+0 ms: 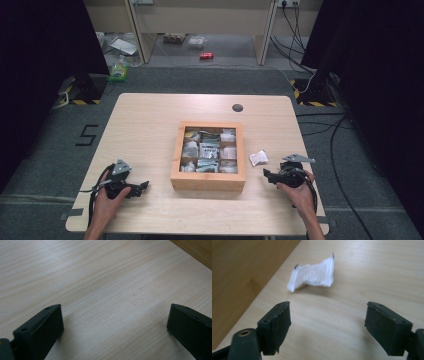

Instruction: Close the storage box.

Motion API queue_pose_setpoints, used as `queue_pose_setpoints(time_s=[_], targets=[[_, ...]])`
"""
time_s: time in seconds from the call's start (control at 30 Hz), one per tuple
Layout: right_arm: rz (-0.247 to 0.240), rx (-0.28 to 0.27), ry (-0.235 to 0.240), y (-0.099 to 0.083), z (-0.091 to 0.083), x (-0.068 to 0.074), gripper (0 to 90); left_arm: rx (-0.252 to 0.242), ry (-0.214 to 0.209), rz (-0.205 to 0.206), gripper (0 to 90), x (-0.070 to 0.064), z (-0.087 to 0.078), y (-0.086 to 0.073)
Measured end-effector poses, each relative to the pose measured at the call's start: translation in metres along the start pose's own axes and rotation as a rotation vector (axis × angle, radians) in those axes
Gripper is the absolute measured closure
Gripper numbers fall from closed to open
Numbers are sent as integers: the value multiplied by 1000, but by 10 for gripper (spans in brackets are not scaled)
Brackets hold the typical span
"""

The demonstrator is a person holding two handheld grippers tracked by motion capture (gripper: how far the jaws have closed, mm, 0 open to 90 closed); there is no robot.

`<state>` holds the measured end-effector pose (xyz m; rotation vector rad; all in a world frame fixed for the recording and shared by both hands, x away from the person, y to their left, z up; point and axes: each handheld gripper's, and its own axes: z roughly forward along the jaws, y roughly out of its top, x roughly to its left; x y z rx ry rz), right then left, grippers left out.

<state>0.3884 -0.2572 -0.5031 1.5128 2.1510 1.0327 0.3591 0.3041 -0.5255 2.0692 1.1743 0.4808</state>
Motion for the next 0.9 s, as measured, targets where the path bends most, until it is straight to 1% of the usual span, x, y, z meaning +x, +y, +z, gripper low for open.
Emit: queue_pose_setpoints(time_s=[0.03, 0.07, 0.13, 0.17, 0.2, 0.23, 0.33, 0.9], targets=[[-8, 22, 0, -2, 3, 0, 171, -1, 0, 0, 0, 0, 0, 0], [-39, 22, -11, -4, 5, 1, 149, 0, 0, 0, 0, 0, 0, 0], [-107, 30, -42, -5, 7, 4, 144, -1, 0, 0, 0, 0, 0, 0], [-136, 31, -47, -5, 8, 5, 126, 0, 0, 0, 0, 0, 0, 0], [-152, 29, -53, -7, 10, 6, 102, -1, 0, 0, 0, 0, 0, 0], [-159, 18, -46, -8, 11, 7, 76, 0, 1, 0, 0, 0, 0, 0], [-167, 19, -44, -8, 11, 7, 74, 0, 1, 0, 0, 0, 0, 0], [-166, 23, -44, -8, 12, 7, 71, 0, 1, 1, 0, 0, 0, 0]])
